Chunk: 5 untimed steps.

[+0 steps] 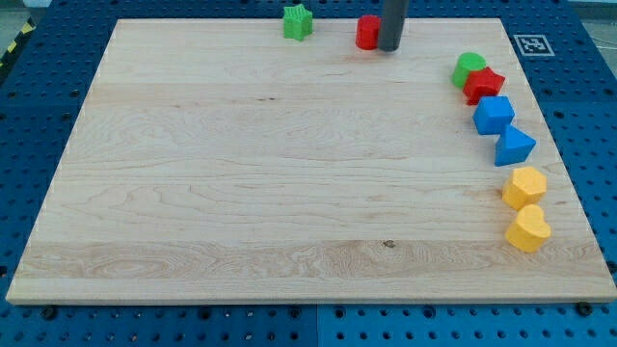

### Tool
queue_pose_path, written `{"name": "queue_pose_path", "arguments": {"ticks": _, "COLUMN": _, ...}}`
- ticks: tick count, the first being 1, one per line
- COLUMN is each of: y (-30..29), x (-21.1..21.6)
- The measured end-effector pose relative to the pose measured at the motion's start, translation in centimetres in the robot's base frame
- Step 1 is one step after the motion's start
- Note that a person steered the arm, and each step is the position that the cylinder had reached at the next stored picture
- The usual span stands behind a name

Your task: Move the red circle to the right of the green star

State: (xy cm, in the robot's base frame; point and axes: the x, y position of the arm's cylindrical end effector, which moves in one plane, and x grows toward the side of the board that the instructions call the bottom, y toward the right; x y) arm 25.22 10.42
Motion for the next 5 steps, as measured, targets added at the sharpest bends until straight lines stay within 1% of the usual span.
{"name": "queue_pose_path", "arguments": {"ticks": 3, "y": -1.2, "x": -0.7}}
{"name": "queue_pose_path", "arguments": {"ticks": 4, "y": 2.7, "x": -0.6}}
{"name": "queue_pose_path", "arguments": {"ticks": 5, "y": 3.2, "x": -2.1}}
